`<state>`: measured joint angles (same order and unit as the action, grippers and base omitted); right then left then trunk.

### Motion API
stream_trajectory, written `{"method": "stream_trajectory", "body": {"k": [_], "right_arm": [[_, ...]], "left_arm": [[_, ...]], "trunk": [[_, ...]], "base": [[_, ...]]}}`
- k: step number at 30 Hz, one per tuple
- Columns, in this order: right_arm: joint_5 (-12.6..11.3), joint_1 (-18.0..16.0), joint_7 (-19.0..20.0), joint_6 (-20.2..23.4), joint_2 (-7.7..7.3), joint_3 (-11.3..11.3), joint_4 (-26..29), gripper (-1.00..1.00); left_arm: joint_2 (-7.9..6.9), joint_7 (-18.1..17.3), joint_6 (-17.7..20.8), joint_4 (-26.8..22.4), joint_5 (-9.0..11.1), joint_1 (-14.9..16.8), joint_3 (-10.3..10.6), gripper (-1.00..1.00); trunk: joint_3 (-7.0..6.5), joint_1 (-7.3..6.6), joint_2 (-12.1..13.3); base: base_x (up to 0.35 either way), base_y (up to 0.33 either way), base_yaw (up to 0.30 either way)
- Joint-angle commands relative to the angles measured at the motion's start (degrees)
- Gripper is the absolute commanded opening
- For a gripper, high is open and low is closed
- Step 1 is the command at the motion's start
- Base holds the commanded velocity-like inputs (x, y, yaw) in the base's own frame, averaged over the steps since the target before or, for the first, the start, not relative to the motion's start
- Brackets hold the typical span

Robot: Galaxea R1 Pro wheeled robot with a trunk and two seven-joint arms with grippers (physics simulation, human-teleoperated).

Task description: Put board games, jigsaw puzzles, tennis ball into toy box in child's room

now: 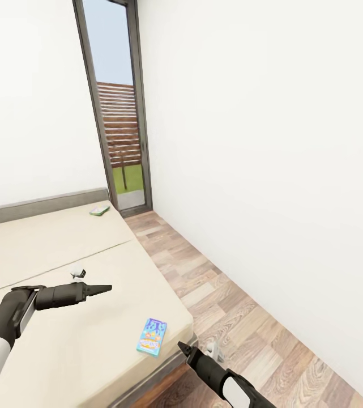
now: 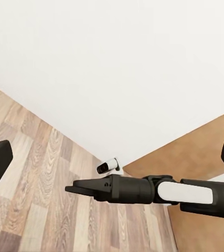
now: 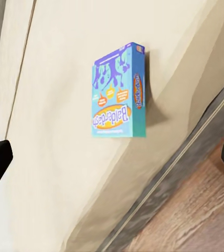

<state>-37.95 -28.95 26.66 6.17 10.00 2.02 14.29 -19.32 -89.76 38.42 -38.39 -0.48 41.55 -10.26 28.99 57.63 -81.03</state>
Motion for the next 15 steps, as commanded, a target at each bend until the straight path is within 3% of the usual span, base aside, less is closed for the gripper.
{"method": "stream_trajectory", "body": {"k": [1, 4, 7, 10, 15], "right_arm": [[-0.7, 0.0, 0.0, 0.3, 0.0, 0.1, 0.0, 1.0], [-2.4, 0.0, 0.0, 0.5, 0.0, -1.2, 0.0, 1.0], [-6.5, 0.0, 0.0, 1.4, 0.0, -3.0, 0.2, 1.0], [-8.7, 0.0, 0.0, 2.6, 0.0, -3.6, 0.4, 1.0], [-10.1, -0.1, 0.0, 3.3, 0.0, -4.1, 0.6, 1.0]], "left_arm": [[-0.01, -0.2, 0.6, 0.0, -0.1, 0.0, 0.0, 1.0], [0.0, -0.2, 0.7, 0.0, 0.0, 0.0, 0.0, 1.0], [0.05, -0.2, 0.9, 0.0, -0.1, 0.0, 0.2, 1.0], [0.07, -0.2, 1.2, 0.0, -0.3, 0.0, 0.3, 1.0], [0.03, -0.2, 1.4, 0.0, -0.4, 0.0, 0.3, 1.0]], "trunk": [[0.24, 0.22, -0.4], [0.78, 0.88, -1.7], [1.32, 1.54, -2.9], [1.86, 2.2, -4.1], [2.76, 3.3, -6.1]], "base": [[0.0, 0.0, 0.0], [0.0, 0.0, 0.0], [0.0, 0.0, 0.0], [0.0, 0.0, 0.0], [0.0, 0.0, 0.0]]}}
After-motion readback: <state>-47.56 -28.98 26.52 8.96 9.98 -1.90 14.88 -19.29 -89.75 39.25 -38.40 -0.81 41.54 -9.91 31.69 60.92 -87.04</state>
